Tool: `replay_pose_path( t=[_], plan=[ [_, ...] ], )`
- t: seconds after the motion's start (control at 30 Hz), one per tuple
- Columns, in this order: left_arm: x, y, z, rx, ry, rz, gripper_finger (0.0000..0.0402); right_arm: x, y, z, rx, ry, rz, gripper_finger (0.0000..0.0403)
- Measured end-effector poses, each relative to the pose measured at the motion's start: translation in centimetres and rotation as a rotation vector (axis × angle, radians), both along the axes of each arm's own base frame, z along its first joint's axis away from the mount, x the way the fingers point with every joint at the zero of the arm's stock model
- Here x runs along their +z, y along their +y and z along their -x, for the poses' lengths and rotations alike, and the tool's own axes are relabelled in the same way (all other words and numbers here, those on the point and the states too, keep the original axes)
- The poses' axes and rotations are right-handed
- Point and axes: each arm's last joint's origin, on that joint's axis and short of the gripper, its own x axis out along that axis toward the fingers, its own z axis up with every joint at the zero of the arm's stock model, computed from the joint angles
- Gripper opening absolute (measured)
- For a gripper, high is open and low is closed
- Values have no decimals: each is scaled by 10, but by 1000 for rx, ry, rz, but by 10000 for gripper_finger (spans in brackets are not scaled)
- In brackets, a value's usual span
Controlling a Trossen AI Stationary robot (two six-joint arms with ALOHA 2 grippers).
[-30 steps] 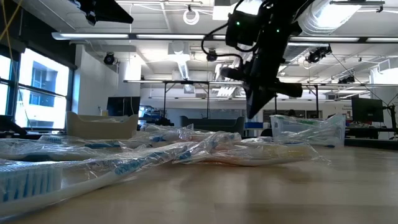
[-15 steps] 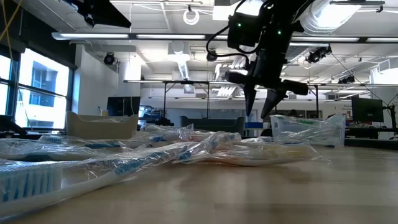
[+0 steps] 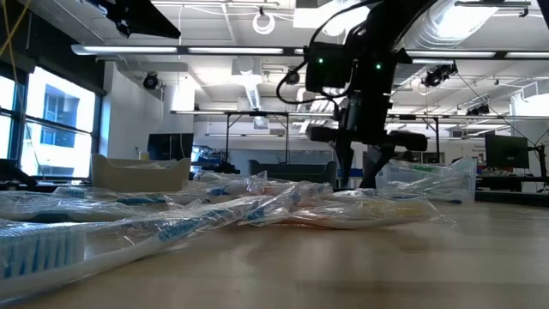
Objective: Pick & Place Toothbrushes
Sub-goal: Put the green toothbrush into the transparent bin
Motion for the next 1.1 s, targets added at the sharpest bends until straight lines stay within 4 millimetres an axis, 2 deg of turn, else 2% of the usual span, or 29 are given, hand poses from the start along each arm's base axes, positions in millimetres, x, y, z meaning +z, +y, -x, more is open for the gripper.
replay_pose_path(
  t=[0.2,0.57,0.87,1.1],
  plan=[
    [0,0,0,0,1,0,0,-15,5,-5,17,29,-15,146],
    [-1,0,0,3,3,7,0,-16,7,-7,23,20,-9,142],
    [-1,0,0,6,-3,18,0,-32,7,-11,31,53,-44,140],
    [-1,0,0,6,-1,18,0,-35,10,-10,48,73,-54,137]
  ],
)
